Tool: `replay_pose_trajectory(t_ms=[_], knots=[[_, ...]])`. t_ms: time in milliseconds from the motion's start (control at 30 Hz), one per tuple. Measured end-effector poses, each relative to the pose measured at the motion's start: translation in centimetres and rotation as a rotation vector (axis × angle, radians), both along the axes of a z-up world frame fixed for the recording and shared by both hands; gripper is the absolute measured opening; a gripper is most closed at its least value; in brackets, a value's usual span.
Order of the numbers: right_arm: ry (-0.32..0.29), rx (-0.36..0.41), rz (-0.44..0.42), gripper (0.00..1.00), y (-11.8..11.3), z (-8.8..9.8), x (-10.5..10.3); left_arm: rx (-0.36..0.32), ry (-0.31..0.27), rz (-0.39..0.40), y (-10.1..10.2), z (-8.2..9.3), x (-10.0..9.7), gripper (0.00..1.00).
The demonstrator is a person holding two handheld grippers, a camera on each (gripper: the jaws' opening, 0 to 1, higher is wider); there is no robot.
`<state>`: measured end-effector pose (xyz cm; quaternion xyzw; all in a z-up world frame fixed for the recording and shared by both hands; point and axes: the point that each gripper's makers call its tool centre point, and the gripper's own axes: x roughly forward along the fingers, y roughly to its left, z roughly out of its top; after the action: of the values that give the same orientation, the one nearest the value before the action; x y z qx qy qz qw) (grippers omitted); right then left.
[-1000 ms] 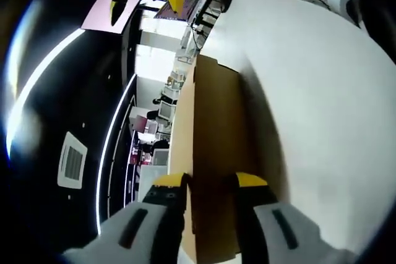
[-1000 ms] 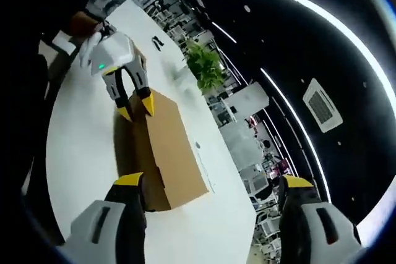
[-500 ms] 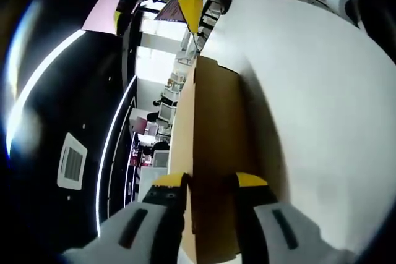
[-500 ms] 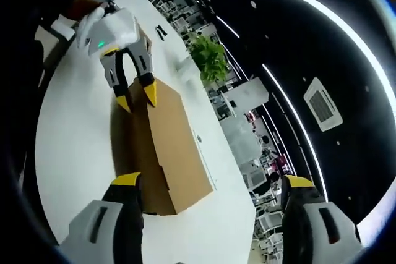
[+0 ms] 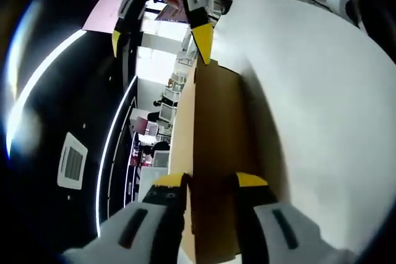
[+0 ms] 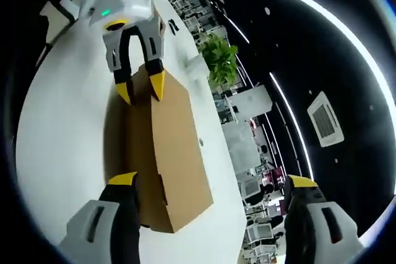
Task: Operate the shoe box by opening the lid, removing the specified soft item, and placing it in the target area until the item is outside and the box remains undamaged.
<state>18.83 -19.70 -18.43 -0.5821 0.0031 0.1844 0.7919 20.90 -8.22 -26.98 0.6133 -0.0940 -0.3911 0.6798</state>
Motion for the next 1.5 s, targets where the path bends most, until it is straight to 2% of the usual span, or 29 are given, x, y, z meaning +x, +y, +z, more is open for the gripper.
replay_pose_trajectory(t_ms=[133,233,400,600,633,767,867,1033,1100,1233,1367,1500], knots=[[0.005,0.006,0.063,0.99,1.9,-0.8,-0.5,-0.001,-0.002,0.004,0.0,0.0,-0.1,0.3],[-0.009,-0.024,0.067,0.98,2.3,-1.3,-0.6,-0.005,-0.002,0.004,0.0,0.0,-0.1,0.3],[-0.012,-0.03,0.078,0.96,2.4,-1.8,-0.7,-0.002,-0.009,0.005,0.0,-0.1,0.0,0.3],[-0.031,-0.05,0.044,0.95,1.8,-2.1,-0.6,-0.005,-0.006,0.007,0.0,-0.1,0.1,0.3],[-0.026,-0.086,0.028,0.95,1.0,-2.8,-0.6,-0.005,-0.005,0.007,0.0,-0.1,0.1,0.3],[-0.023,-0.088,0.029,0.94,0.9,-3.7,-0.4,0.001,-0.012,0.009,0.0,0.1,-0.1,0.3],[-0.001,-0.129,0.02,0.92,0.8,-4.8,-0.1,-0.002,-0.009,0.012,0.0,0.2,-0.1,0.3],[-0.009,-0.158,0.021,0.9,0.6,-4.8,0.4,0.0,-0.014,0.015,-0.1,0.1,-0.2,0.3],[-0.01,-0.163,0.018,0.88,2.0,-5.5,-0.2,-0.001,-0.017,0.018,-0.1,0.1,-0.2,0.3],[-0.028,-0.174,-0.014,0.86,1.2,-6.0,0.7,-0.003,-0.018,0.02,-0.1,0.1,-0.2,0.3],[-0.053,-0.204,-0.018,0.79,1.1,-6.3,1.1,-0.002,-0.018,0.019,-0.1,0.0,-0.2,0.3],[-0.063,-0.227,-0.022,0.79,1.1,-6.3,2.0,0.0,-0.016,0.016,-0.2,0.0,-0.2,0.3]])
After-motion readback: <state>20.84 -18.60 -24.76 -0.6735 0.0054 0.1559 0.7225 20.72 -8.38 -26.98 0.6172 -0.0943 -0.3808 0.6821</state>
